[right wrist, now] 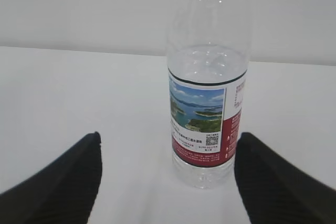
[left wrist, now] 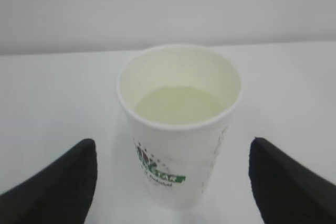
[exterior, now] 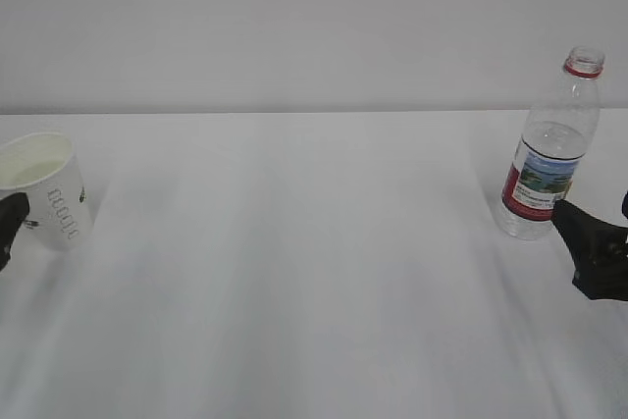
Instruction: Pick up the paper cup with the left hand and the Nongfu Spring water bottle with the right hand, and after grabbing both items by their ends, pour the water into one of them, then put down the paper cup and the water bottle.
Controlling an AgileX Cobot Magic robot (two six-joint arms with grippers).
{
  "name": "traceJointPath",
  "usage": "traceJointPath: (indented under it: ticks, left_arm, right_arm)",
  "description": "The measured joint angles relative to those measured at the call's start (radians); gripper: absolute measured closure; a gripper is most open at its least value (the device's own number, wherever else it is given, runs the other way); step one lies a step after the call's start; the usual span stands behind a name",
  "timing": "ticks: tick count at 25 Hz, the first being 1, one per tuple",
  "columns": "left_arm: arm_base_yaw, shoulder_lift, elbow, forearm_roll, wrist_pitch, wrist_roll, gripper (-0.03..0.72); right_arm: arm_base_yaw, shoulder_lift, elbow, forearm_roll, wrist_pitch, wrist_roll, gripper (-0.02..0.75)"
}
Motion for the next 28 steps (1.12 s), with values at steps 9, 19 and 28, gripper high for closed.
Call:
traceJointPath:
  ticks: [9, 19, 28]
  left_arm:
    - [0.000, -0.193, -0.034, 0.005, 0.143, -0.009, 0.029]
    - [0.000, -0.527, -0.176, 0.021, 0.527, -0.009, 0.038]
    - [0.000, -0.809, -0.251, 0.025, 0.825, -0.011, 0.059]
  right_arm:
    - [0.000, -0.024, -0.012, 0.003, 0.000, 0.000, 0.146]
    - [0.000, -0.253, -0.069, 0.041, 0.170, 0.000, 0.146]
    - [0.000, -0.482, -0.160, 0.041, 0.503, -0.011, 0.146]
